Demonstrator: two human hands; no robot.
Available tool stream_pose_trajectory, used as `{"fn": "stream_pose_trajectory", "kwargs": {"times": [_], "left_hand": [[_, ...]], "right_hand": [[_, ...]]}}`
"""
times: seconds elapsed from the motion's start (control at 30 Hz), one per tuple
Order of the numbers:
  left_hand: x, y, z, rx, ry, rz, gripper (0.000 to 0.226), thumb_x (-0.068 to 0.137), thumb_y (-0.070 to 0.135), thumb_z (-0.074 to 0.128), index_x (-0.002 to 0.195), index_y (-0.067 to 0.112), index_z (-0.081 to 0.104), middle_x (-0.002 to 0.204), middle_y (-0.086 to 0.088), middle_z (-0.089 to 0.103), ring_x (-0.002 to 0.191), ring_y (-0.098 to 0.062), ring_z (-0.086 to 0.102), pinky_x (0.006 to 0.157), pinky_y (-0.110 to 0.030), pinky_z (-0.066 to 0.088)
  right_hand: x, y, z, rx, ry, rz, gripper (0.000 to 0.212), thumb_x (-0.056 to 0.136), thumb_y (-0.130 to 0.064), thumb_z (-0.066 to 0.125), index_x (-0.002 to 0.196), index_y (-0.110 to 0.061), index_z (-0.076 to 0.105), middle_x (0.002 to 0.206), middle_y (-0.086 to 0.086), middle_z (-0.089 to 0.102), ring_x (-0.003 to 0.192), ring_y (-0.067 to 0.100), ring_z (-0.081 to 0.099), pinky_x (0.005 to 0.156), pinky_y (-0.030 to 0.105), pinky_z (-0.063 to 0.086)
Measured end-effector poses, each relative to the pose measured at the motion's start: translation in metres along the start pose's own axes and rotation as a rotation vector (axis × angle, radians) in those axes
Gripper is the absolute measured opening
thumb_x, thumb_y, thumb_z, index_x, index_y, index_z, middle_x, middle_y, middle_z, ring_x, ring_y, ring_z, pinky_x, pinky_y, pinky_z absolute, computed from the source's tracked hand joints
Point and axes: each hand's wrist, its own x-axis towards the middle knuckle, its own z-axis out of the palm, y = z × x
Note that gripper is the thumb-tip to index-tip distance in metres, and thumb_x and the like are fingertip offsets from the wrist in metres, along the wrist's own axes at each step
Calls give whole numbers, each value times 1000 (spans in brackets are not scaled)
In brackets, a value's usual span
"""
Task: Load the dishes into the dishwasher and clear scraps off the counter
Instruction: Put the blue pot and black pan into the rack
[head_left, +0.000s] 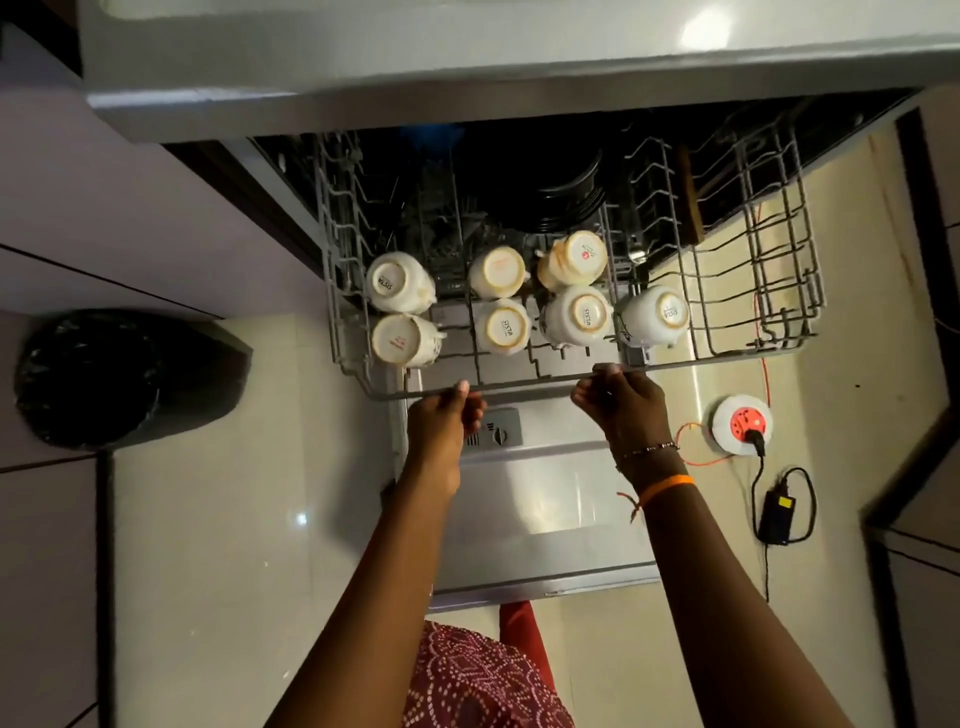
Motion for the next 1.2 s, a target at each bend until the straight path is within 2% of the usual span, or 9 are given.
{"fn": "stream_pose_trajectory", "kwargs": {"times": [0.37,0.63,0.73,0.8,0.9,0.93,1.03,1.13,1.2], "left_hand": [[62,72,5,-5,-81,104,28,95,16,51,68,16,58,48,10,64,46,2,57,50,-13,46],[91,100,19,-64,-145,115,20,94,16,51,75,17,56,50,11,65,49,3,60,50,-14,48],[95,103,32,-168,-114,83,15,93,12,53,79,16,55,52,8,65,46,2,60,46,-13,48],[98,108,39,-245,-76,70,13,93,10,52,82,15,54,65,4,64,43,3,59,44,-10,47],[112,122,38,-245,-44,74,11,93,14,53,83,14,53,74,1,60,42,4,58,44,-9,47],[117,128,36,-232,-44,68,12,93,16,53,82,14,53,71,2,62,42,4,58,44,-10,47],[128,142,37,-158,-75,43,18,94,19,52,77,15,53,46,10,63,40,4,57,43,-9,45],[129,146,48,-135,-109,46,19,95,20,50,76,16,52,41,14,60,39,5,56,43,-9,44],[132,146,51,-141,-99,50,20,96,20,49,76,16,53,41,14,59,39,6,56,43,-9,44]], "right_hand": [[55,-35,62,115,-61,-42,25,95,1,42,72,1,52,48,6,62,52,20,67,59,29,59],[85,-64,90,100,30,-2,22,99,-6,39,82,-2,53,44,2,62,45,12,65,45,21,53],[94,-83,94,-161,78,-15,40,100,-24,38,124,6,48,93,18,72,95,24,68,81,28,49],[93,-86,102,-470,102,-90,49,100,-28,37,135,4,38,128,21,56,118,27,55,94,28,38],[102,-84,112,2,-17,35,53,100,-11,35,145,-15,8,149,8,29,85,0,68,73,17,52],[110,-85,115,-121,-5,9,52,100,-12,34,145,-16,9,149,5,27,75,-4,68,74,18,52],[115,-94,127,-740,62,-186,47,101,-33,30,141,-9,34,145,8,41,121,13,53,94,25,41],[119,-107,124,-816,21,-119,45,102,-25,29,139,1,31,143,15,43,130,25,44,89,19,37],[127,-111,122,-950,61,-237,51,100,-36,33,135,1,37,135,16,52,126,26,48,95,23,34]]}}
